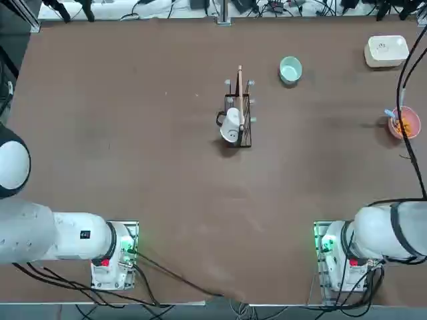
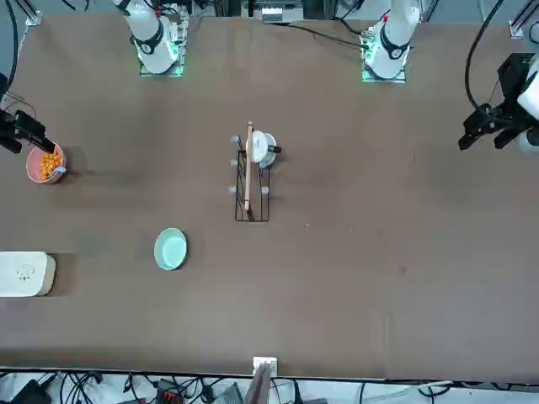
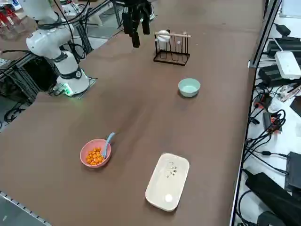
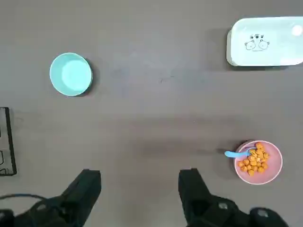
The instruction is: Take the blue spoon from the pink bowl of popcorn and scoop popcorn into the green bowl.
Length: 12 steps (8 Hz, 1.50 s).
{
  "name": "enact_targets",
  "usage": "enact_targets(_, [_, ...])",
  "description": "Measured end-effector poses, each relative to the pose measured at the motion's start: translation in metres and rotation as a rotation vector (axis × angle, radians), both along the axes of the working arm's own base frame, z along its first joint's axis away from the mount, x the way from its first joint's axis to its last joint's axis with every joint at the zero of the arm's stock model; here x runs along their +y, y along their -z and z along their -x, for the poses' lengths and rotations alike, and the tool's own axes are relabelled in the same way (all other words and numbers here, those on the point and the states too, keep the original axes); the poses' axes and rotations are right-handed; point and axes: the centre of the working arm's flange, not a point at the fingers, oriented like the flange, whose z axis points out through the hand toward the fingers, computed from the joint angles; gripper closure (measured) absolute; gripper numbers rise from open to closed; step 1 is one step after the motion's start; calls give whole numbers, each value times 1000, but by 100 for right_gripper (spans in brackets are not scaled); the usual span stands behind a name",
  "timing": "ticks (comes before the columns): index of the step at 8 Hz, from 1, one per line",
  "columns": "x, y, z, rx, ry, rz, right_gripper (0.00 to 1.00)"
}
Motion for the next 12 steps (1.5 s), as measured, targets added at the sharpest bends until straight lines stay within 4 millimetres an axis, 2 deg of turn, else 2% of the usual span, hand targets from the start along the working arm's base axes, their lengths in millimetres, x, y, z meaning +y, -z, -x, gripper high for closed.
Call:
enact_targets(5, [-1, 3, 2, 23, 2, -1, 0])
enact_targets(7, [-14, 16, 10, 118, 22, 6, 0])
enact_targets(8, [-28, 31, 17, 208, 40, 31, 0])
enact_targets(9, [-45, 55, 21, 319, 55, 85, 0])
enact_targets(11, [-84, 118, 14, 496, 54, 286, 0])
enact_targets(12, [-96, 141, 8, 547, 68, 383, 0])
